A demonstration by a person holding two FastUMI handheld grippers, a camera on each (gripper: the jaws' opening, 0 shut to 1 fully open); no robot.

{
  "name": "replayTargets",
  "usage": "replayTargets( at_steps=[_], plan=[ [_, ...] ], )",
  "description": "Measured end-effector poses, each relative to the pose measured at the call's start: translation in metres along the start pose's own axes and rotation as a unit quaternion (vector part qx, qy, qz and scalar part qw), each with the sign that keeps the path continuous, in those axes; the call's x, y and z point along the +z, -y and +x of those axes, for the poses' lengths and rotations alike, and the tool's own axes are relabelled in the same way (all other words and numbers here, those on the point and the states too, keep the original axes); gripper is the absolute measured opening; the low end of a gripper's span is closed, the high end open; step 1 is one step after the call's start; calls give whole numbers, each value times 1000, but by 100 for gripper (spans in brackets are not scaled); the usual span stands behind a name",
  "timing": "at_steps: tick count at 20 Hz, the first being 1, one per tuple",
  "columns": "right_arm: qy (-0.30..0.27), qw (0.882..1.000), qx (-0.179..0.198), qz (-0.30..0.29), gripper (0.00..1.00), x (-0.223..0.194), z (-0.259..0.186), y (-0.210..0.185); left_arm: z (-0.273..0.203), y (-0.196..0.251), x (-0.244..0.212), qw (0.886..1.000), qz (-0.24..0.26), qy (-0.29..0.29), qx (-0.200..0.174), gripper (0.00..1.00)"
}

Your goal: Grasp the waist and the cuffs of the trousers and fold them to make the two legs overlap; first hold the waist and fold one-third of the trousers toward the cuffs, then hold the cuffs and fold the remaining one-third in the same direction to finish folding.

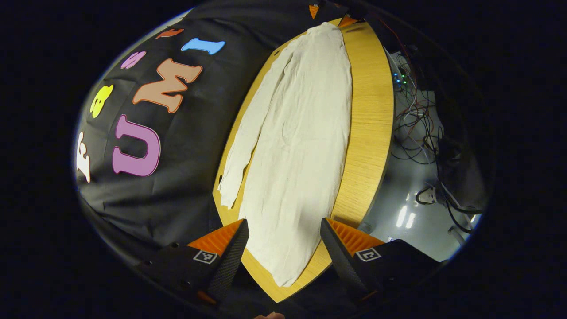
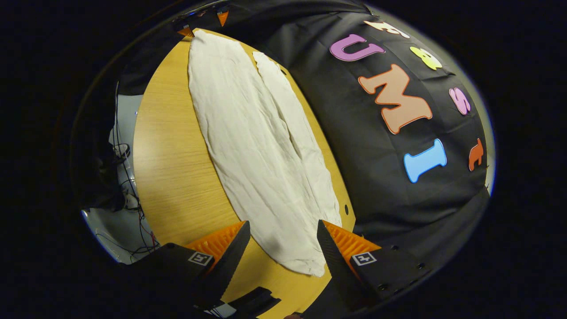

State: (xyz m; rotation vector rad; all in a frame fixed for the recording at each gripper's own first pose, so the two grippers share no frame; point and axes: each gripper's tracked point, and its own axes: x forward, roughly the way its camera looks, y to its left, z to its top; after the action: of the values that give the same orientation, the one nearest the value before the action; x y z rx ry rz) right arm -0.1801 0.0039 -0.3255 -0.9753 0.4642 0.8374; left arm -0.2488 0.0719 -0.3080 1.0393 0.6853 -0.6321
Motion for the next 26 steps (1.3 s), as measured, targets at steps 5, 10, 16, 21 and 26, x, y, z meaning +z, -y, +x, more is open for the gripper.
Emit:
replayTargets(
  at_steps=[5,10,16,21,26],
  plan=[
    [-32,998,16,-55,100,-25,9,-16,11,4,-3,1000,20,-9,-13,97],
    [-40,997,4,-68,99,-27,21,-7,25,0,-2,999,32,-7,-12,94],
    [-44,995,-21,-91,92,-27,49,9,49,-17,0,999,42,-7,1,90],
    [-48,995,-18,-90,89,-26,70,15,65,-26,2,999,33,-9,3,84],
    [-63,994,10,-86,52,-32,86,5,77,-17,2,999,25,-19,-20,55]
  ],
)
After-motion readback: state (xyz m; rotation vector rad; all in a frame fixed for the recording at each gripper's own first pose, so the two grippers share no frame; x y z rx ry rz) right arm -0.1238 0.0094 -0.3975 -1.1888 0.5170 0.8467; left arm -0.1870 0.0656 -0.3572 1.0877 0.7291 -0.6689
